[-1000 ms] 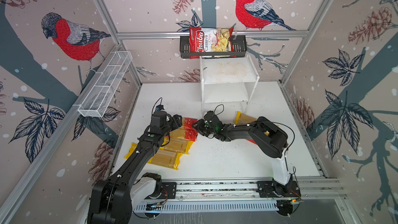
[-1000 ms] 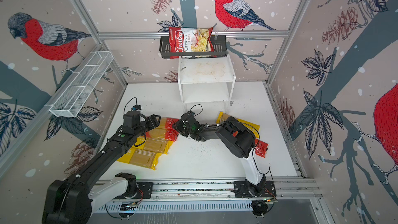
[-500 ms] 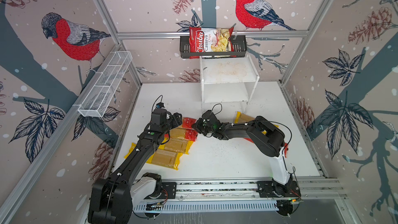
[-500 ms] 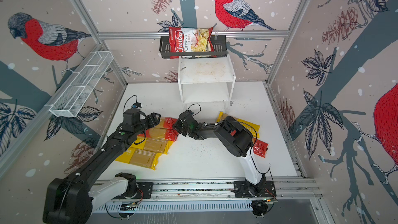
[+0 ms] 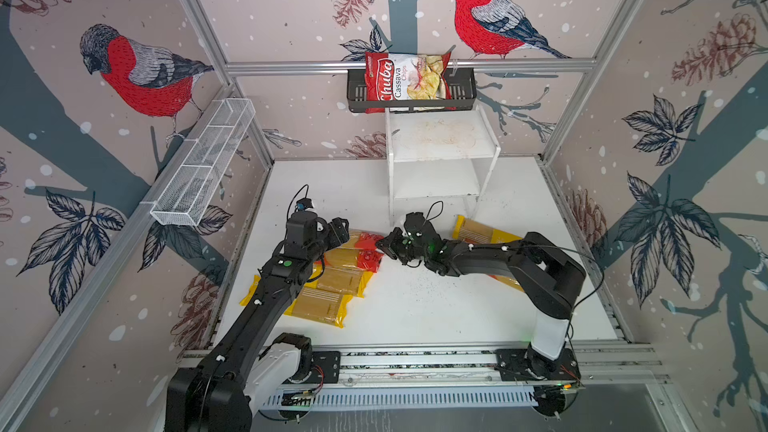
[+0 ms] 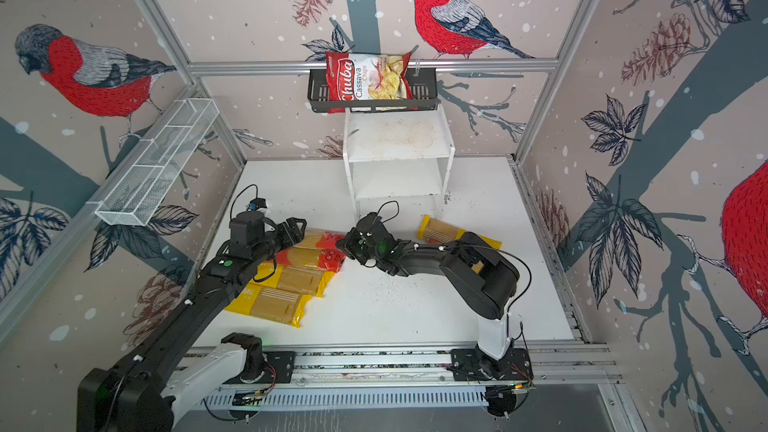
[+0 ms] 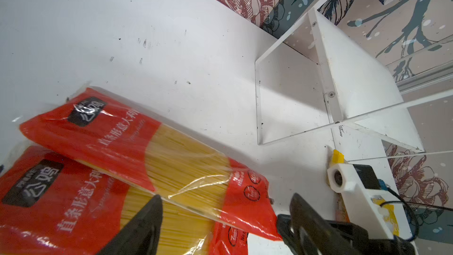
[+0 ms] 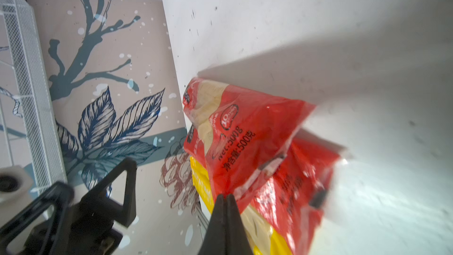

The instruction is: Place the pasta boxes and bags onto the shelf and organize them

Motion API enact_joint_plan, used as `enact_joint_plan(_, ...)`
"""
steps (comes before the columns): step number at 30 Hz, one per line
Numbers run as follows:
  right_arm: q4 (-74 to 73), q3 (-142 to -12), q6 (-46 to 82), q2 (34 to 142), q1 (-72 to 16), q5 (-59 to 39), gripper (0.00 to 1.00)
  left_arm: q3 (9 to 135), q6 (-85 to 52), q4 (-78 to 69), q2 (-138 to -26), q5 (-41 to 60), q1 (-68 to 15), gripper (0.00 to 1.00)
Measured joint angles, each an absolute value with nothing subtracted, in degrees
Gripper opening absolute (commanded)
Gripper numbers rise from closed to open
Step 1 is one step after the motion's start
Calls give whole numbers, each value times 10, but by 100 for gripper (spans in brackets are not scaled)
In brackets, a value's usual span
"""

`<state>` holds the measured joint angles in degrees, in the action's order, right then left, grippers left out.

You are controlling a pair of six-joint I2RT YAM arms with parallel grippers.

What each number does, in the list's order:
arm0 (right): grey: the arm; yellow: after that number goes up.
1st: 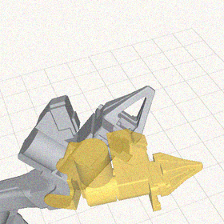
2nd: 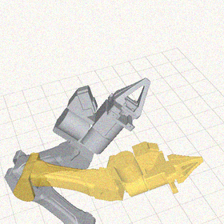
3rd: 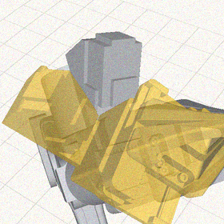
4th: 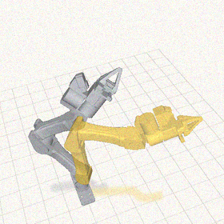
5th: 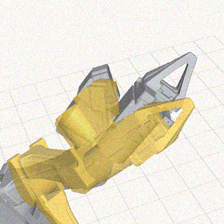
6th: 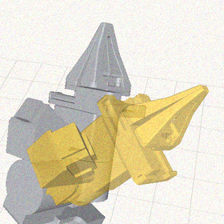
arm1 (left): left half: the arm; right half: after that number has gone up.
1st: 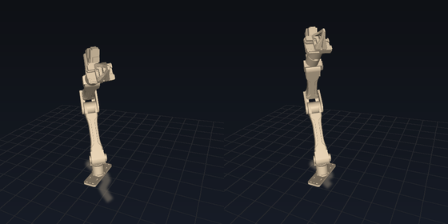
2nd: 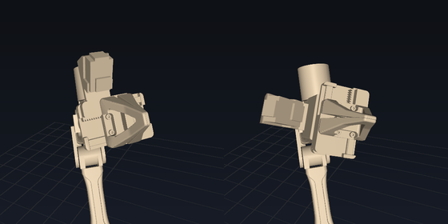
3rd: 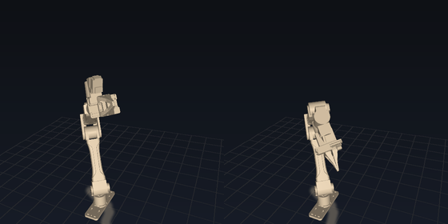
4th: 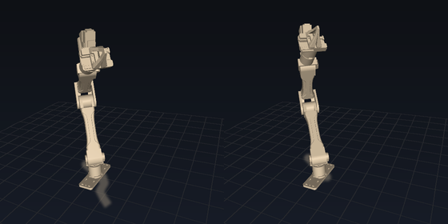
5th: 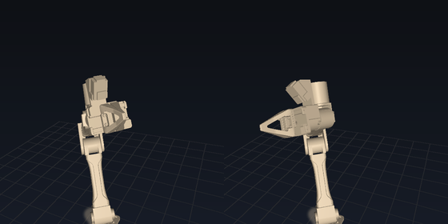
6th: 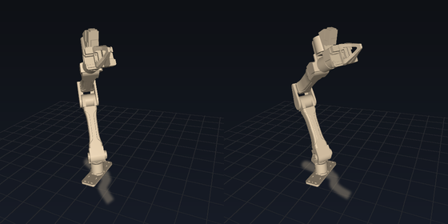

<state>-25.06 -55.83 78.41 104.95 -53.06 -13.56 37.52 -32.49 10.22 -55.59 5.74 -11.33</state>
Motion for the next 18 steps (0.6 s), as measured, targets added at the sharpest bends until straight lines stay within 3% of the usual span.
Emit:
enact_joint_plan(5, -191, -472, 754, 951, -496, -161, 0, 368, -331, 112, -544, 62, -120, 82)
enact_joint_plan(13, -35, -361, 648, 802, -470, -149, 0, 357, -361, 114, -567, 45, -205, 86)
enact_joint_plan(18, 15, -333, 589, 770, -475, -162, 14, 350, -380, 109, -579, 34, -242, 86)
